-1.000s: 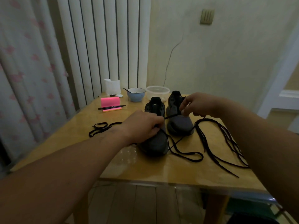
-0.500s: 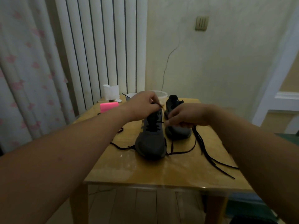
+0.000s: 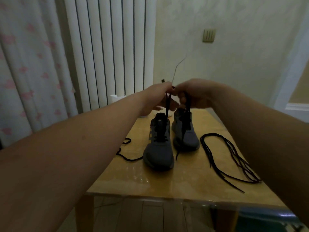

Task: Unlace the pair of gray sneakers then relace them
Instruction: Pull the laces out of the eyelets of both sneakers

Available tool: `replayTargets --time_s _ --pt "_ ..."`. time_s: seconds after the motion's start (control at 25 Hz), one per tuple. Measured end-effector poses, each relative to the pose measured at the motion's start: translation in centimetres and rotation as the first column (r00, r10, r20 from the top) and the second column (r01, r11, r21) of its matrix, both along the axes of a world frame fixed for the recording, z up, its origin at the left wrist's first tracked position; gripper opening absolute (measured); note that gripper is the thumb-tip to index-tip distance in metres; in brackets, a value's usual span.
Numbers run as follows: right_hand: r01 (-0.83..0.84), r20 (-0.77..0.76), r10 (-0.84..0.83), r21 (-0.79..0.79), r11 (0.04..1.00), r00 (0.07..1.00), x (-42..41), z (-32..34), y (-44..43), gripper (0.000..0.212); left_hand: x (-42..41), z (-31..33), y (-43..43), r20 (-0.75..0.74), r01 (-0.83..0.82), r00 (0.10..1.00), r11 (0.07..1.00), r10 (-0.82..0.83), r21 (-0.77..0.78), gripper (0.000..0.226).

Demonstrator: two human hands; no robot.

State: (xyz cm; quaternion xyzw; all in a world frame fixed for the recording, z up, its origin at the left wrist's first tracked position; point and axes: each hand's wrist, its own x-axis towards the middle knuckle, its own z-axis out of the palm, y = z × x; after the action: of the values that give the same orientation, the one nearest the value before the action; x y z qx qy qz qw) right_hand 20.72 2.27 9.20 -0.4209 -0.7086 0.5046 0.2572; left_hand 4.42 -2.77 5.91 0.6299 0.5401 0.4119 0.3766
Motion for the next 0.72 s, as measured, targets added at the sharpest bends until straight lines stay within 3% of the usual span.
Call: replayTargets --time_s 0.08,0.16,0.28,0.36,0.4,0.48,0.56,0.64,0.68,0.72 --pt "0.083 -0.028 -0.081 0.039 0.996 0.996 0.2 2.3 0.8 0.014 -0.6 0.2 0.5 0.071 0.003 0.997 1.000 -0.003 -0.011 0.031" --pt "0.097 0.016 -0.098 0.050 0.994 0.995 1.1 3.2 1.9 0.020 -1.5 0.7 1.2 0.253 -0.095 0.964 0.995 0.088 0.016 0.017" --pt "0.038 0.115 -0.032 -0.053 0.998 0.993 3.2 0.8 3.9 0.025 -4.4 0.7 2.7 0.515 -0.292 0.808 0.954 0.286 -0.072 0.006" --pt "0.044 0.162 -0.026 -0.105 0.993 0.986 3.3 -2.2 5.2 0.025 -6.4 -0.1 4.0 0.462 -0.413 0.771 0.896 0.439 -0.164 0.009" --pt "0.099 0.186 -0.089 -0.046 0.994 0.979 2.7 -3.6 6.3 0.025 -7.0 -0.6 4.8 0.355 -0.463 0.790 0.866 0.499 -0.187 0.013" --pt "0.237 0.267 -0.323 0.308 0.921 0.908 1.3 -6.2 8.1 0.026 -7.6 -0.9 6.1 0.046 -0.526 0.842 0.837 0.537 -0.152 0.015" --pt "0.247 0.265 -0.482 0.602 0.759 0.835 0.1 -7.9 8.0 0.023 -7.9 -1.0 7.5 -0.033 -0.571 0.819 0.811 0.572 -0.125 0.014" --pt "0.101 0.265 -0.336 0.631 0.769 0.904 -0.1 -10.1 6.4 0.008 -7.9 -1.4 8.2 0.177 -0.524 0.811 0.827 0.557 -0.204 0.015" --pt "-0.020 0.325 -0.208 0.579 0.815 0.923 -0.1 -11.3 5.4 0.005 -7.9 -2.0 8.2 0.228 -0.488 0.820 0.849 0.526 -0.202 0.009" --pt "-0.137 0.401 -0.088 0.501 0.854 0.912 -0.1 -12.4 4.2 0.006 -7.8 -2.7 8.3 0.180 -0.474 0.850 0.867 0.496 -0.153 0.015"
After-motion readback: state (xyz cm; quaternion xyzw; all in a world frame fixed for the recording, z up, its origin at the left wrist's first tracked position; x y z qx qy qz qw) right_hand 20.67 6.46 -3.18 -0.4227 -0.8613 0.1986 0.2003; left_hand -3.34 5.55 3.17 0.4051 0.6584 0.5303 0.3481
